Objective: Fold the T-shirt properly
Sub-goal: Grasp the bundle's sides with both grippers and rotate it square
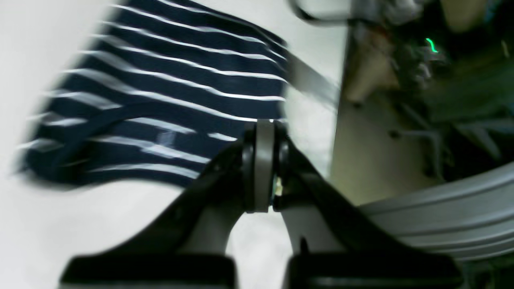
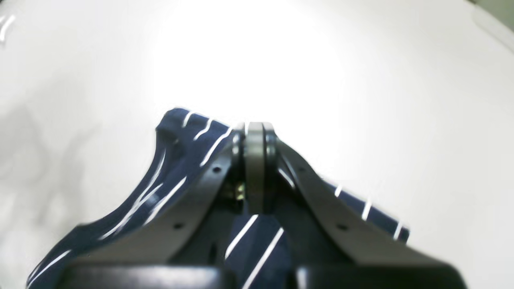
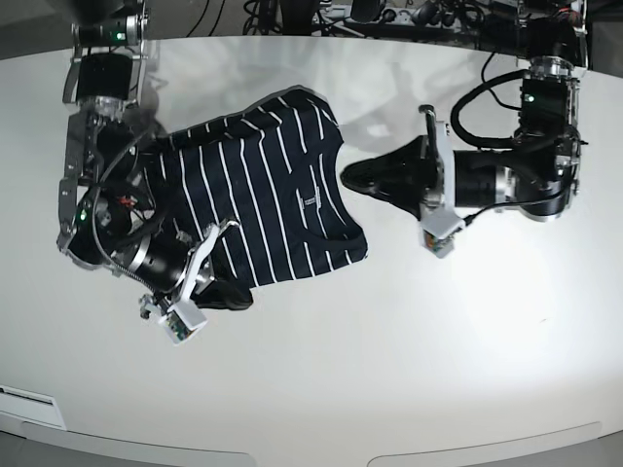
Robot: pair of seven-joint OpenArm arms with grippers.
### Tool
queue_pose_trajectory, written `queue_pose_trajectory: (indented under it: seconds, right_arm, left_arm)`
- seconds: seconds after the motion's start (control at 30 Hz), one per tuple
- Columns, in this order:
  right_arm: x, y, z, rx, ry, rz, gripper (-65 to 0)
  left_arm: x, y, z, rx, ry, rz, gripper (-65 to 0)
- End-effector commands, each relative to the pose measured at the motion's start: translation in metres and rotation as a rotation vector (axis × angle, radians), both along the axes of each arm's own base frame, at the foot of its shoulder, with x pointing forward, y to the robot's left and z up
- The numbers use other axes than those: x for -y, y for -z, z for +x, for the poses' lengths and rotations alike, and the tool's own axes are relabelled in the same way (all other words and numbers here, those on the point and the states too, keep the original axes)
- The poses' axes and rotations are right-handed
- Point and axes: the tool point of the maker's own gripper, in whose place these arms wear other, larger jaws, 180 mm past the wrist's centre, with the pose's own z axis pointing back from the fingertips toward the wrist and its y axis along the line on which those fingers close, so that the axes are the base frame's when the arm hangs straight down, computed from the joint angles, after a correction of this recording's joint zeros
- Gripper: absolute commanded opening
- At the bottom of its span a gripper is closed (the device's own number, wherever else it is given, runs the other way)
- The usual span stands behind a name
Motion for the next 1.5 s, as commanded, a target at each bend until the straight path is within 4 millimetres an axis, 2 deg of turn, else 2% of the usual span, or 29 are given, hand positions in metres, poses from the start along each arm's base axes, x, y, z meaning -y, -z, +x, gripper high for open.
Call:
queue_pose_trajectory:
  seconds: [0.0, 0.2, 0.3, 0.4, 0.5, 0.63, 0.8, 0.9, 1.0, 1.07, 1.13, 1.2, 1.3, 1.37, 1.47]
  right_arm:
    - [0.003, -0.011, 0.013, 0.030, -0.003, 0.008, -65.0]
    - [0.005, 0.027, 0.048, -0.075, -0.032, -0.142, -65.0]
    - [0.003, 0.052, 0.052, -0.101, -0.053, -0.250, -65.0]
    - [0.010, 0.076, 0.048, -0.135, -0.073, -0.339, -65.0]
    - [0.025, 0.089, 0.040, -0.161, -0.080, -0.389, -65.0]
    - [0.055, 0.096, 0.031, -0.201, -0.056, -0.412, -65.0]
    - [0.084, 0.100, -0.004, -0.316, -0.074, -0.375, -65.0]
    - [0.087, 0.100, -0.029, -0.349, -0.104, -0.334, -65.0]
    - [0.081, 0.091, -0.047, -0.321, -0.134, -0.311, -65.0]
    - [0.077, 0.077, -0.050, -0.268, -0.141, -0.301, -65.0]
    - [0.076, 0.055, -0.045, -0.192, -0.129, -0.295, -65.0]
    - [0.088, 0.035, -0.030, -0.115, -0.051, -0.307, -65.0]
    - [0.130, 0.025, -0.004, -0.037, 0.130, -0.392, -65.0]
    - [0.155, 0.034, 0.002, -0.054, 0.208, -0.467, -65.0]
    - [0.172, 0.061, -0.003, -0.139, 0.230, -0.492, -65.0]
  left_arm:
    - [0.008, -0.003, -0.002, 0.025, 0.028, -0.003, -65.0]
    - [0.046, 0.042, -0.018, 0.037, 0.076, 0.118, -65.0]
    - [0.055, 0.062, -0.027, 0.062, 0.078, 0.183, -65.0]
    - [0.057, 0.076, -0.031, 0.086, 0.079, 0.237, -65.0]
    - [0.049, 0.088, -0.027, 0.099, 0.058, 0.286, -65.0]
    - [0.027, 0.104, -0.016, 0.133, 0.020, 0.363, -65.0]
    - [-0.006, 0.118, 0.003, 0.177, -0.032, 0.457, -65.0]
    - [-0.022, 0.118, 0.026, 0.214, -0.068, 0.490, -65.0]
    - [-0.032, 0.115, 0.053, 0.235, -0.101, 0.511, -65.0]
    - [-0.035, 0.107, 0.069, 0.253, -0.118, 0.511, -65.0]
    - [-0.031, 0.096, 0.077, 0.255, -0.117, 0.487, -65.0]
    - [-0.021, 0.082, 0.071, 0.231, -0.077, 0.429, -65.0]
    - [-0.006, 0.070, 0.050, 0.144, -0.008, 0.351, -65.0]
    - [-0.002, 0.068, 0.035, 0.075, 0.043, 0.330, -65.0]
    - [-0.002, 0.068, 0.022, 0.017, 0.089, 0.324, -65.0]
